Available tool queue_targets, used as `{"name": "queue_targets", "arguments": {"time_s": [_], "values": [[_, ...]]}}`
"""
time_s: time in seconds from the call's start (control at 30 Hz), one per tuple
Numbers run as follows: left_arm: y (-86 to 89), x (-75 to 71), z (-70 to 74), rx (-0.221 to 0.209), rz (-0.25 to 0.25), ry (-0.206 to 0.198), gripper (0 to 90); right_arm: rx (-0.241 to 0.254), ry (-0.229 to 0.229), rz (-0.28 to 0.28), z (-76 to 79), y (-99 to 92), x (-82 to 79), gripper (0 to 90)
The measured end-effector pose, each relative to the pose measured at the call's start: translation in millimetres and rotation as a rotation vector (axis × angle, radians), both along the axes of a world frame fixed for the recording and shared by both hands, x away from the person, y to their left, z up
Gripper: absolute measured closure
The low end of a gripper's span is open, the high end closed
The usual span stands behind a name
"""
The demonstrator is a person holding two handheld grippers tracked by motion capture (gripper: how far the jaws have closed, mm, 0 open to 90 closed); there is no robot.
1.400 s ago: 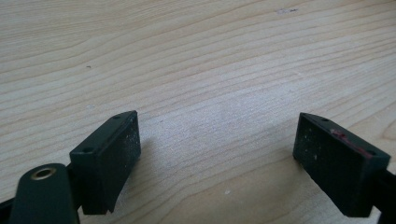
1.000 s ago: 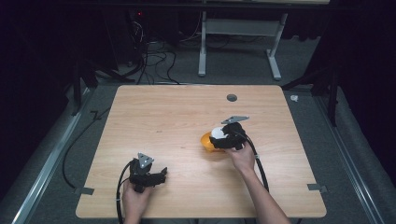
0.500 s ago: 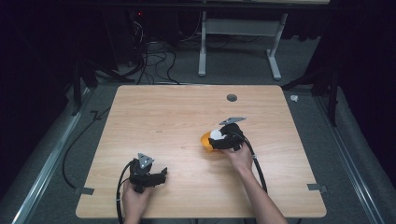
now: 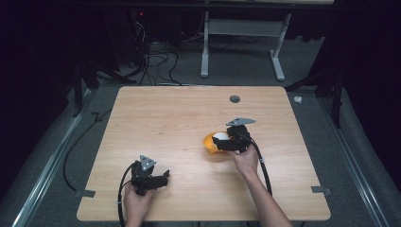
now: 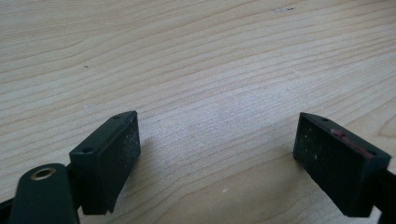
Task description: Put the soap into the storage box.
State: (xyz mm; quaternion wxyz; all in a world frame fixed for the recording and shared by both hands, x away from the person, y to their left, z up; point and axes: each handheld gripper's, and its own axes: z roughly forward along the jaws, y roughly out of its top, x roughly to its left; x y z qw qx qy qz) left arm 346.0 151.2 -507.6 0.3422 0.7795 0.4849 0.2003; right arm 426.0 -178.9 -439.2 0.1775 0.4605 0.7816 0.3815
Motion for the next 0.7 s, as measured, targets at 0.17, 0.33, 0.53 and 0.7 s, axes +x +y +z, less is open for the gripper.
{"name": "queue_targets", "arguments": {"time_s": [0.17, 0.33, 0.53, 0.7], "values": [[0.0, 0.0, 0.0, 0.000, 0.000, 0.000, 15.2, 0.014, -0.019, 0.001, 6.2, -5.2, -4.3, 28.8], [-0.1, -0.1, -0.1, -0.001, -0.001, -0.001, 15.2, 0.031, -0.036, -0.011, 11.6, -13.0, -7.7, 29.7], [-0.1, -0.2, -0.1, -0.001, -0.001, -0.001, 15.2, 0.043, -0.054, -0.024, 17.6, -23.7, -13.1, 30.4], [-0.1, -0.2, -0.1, -0.001, -0.001, -0.001, 15.2, 0.055, -0.066, -0.033, 20.5, -29.3, -16.5, 30.7]]}}
